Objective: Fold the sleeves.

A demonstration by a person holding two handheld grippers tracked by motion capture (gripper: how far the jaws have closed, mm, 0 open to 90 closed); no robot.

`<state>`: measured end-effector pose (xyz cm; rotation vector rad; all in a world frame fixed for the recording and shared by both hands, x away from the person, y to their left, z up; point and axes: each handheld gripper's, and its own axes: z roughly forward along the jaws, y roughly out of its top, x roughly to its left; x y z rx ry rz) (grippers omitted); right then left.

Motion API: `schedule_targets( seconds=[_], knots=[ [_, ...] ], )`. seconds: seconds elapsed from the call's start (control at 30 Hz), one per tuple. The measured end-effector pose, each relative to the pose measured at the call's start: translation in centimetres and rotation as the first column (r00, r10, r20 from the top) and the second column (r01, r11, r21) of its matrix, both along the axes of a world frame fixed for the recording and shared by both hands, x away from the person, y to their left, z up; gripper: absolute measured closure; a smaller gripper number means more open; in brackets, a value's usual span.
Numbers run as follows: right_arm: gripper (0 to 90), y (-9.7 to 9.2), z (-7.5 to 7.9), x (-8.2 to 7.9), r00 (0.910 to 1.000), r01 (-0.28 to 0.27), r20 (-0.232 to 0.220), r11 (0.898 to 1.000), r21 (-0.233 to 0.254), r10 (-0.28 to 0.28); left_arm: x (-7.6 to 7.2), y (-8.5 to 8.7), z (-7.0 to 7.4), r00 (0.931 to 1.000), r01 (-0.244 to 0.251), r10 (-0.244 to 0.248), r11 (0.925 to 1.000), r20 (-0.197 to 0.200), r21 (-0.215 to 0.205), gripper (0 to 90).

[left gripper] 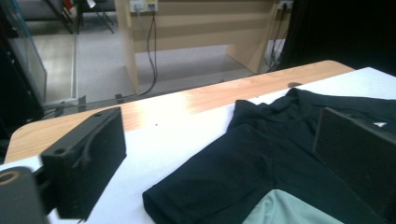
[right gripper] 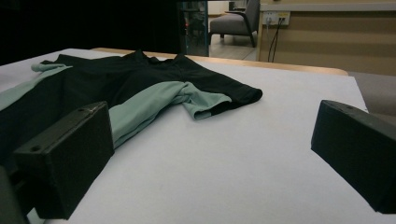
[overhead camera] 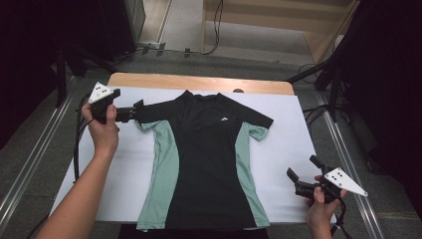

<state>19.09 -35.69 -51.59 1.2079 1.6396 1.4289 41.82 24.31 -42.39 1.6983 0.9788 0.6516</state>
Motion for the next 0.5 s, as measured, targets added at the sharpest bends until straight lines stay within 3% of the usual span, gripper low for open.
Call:
schedule_targets(
  seconds=[0.13, 0.27, 0.5],
  knots=[
    [0.0, 0.0, 0.0, 0.0, 1.0000, -0.001, -0.001, 1.000, 0.000, 0.001, 0.6, 0.1, -0.4, 0.9997, -0.009, 0.009, 0.9999, -0.024, 0.005, 4.6],
    [0.0, 0.0, 0.0, 0.0, 1.0000, -0.001, -0.002, 1.000, -0.002, 0.001, 1.1, 0.0, -0.6, 0.9991, -0.023, 0.024, 0.9997, -0.036, 0.008, 14.3],
    [0.0, 0.0, 0.0, 0.0, 1.0000, 0.001, -0.003, 1.000, -0.001, -0.001, 2.3, -0.3, -0.6, 0.9966, -0.024, 0.026, 0.9994, -0.078, 0.027, 15.6]
  ],
)
